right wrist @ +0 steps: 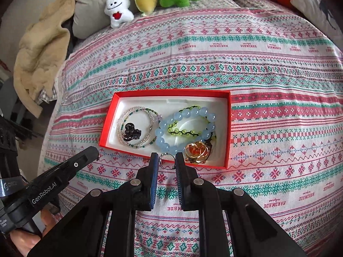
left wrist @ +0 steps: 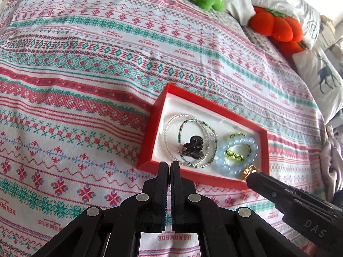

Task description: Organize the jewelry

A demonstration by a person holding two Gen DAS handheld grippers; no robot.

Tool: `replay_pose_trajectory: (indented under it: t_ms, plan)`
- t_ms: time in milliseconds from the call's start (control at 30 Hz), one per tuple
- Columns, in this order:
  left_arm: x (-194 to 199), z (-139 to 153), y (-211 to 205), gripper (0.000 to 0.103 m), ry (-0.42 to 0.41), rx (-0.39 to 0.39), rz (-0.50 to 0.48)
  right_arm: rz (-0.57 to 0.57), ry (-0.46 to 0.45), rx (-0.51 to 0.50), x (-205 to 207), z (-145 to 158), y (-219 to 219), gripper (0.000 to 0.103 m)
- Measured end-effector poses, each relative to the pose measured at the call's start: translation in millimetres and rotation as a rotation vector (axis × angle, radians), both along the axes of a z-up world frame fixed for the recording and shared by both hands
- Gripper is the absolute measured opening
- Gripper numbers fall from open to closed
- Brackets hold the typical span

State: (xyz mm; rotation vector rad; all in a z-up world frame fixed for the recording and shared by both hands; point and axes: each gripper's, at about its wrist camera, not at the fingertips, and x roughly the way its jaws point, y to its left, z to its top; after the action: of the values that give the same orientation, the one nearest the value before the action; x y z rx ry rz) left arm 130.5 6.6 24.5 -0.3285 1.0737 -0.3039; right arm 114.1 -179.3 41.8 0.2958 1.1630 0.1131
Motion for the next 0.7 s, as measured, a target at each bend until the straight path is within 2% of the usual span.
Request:
replay_pose_trajectory:
  t_ms: [333,533,700]
  plan:
    - [18,-7,-13,0.000,-0.034,0.020,-0.003,-0.010,0.001,0.018,7,-3,-10,0.017]
    - [18,-2,-20,0.000,-0.071,0.047,-0.017,-0.011,-0.004,0.025,12,-4,-10,0.017]
    - [15,0,-21,0.016,-0.074,0.083,-0.020,-0.012,-0.006,0.030,15,-5,-10,0.017]
